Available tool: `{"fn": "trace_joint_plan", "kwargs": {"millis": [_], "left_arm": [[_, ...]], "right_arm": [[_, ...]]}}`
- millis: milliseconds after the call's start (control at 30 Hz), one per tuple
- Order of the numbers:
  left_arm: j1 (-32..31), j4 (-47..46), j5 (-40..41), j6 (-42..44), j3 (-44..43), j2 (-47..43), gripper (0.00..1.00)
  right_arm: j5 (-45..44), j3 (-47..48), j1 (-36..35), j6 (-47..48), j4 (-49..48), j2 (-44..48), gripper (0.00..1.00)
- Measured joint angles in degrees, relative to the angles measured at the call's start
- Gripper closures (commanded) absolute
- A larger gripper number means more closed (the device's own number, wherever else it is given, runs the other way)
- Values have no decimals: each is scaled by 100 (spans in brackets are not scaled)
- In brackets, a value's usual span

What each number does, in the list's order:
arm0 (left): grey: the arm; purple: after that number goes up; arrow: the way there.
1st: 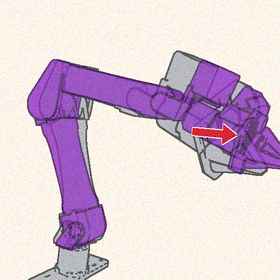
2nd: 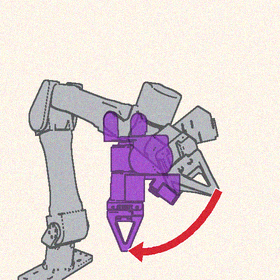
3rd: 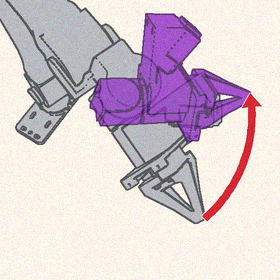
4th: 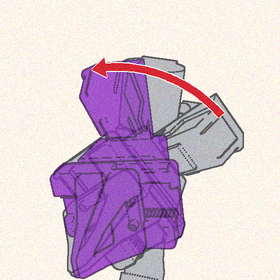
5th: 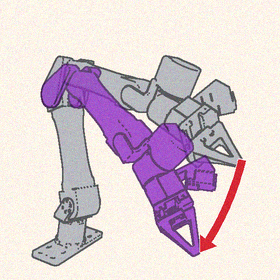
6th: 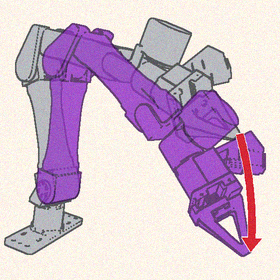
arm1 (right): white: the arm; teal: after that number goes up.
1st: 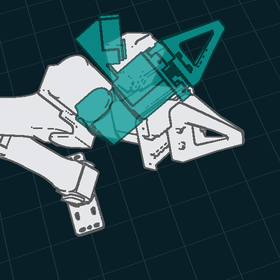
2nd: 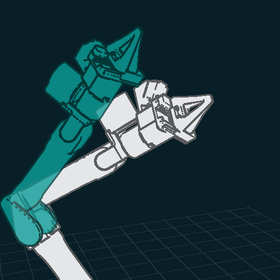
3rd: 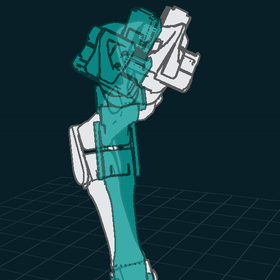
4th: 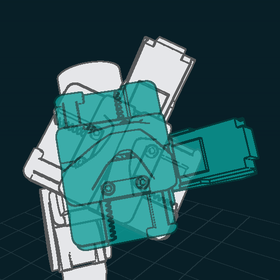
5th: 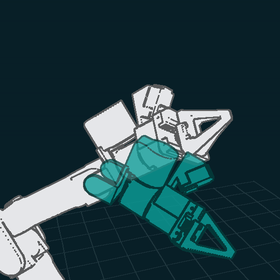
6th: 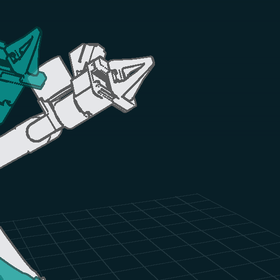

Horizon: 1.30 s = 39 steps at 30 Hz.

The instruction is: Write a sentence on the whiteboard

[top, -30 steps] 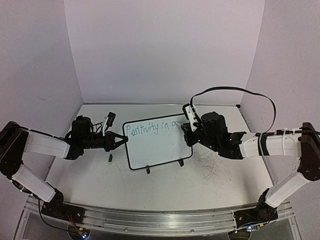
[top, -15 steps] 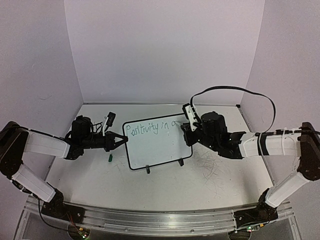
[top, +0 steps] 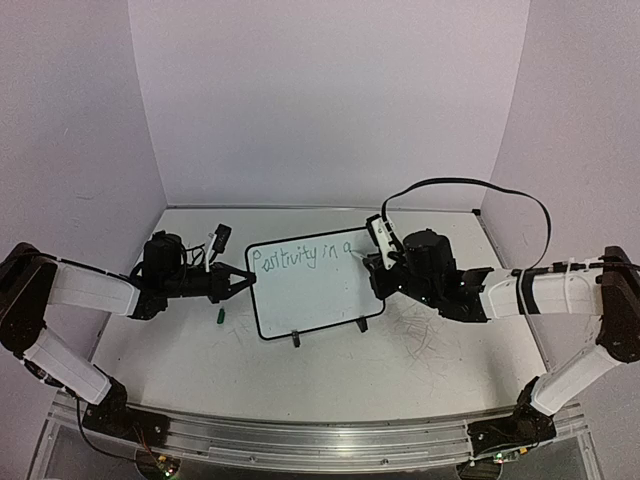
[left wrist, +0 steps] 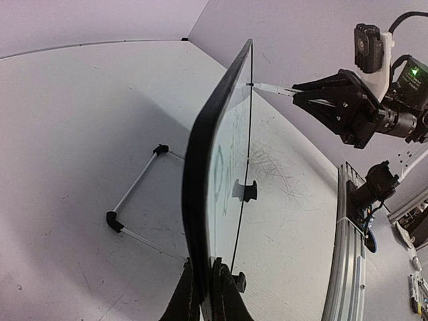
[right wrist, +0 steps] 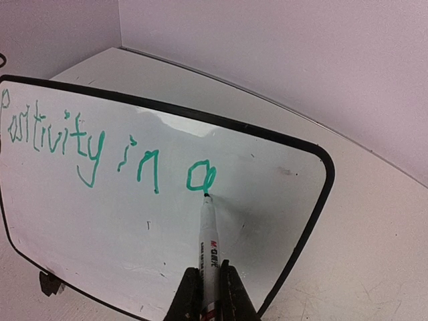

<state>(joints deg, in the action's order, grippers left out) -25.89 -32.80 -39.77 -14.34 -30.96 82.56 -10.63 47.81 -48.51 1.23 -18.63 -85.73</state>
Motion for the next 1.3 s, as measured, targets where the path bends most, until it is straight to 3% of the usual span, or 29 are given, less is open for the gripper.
{"fn": "trace_joint_plan", "kwargs": {"millis": [333,1300], "left_arm": [[-4,-7,-11,106,0,0,100],[-4,-2,-11,106,0,0,100]], "right_arm": [[107,-73,36,7,-54,355,100],[-103,43,87,26,-71,136,100]]}}
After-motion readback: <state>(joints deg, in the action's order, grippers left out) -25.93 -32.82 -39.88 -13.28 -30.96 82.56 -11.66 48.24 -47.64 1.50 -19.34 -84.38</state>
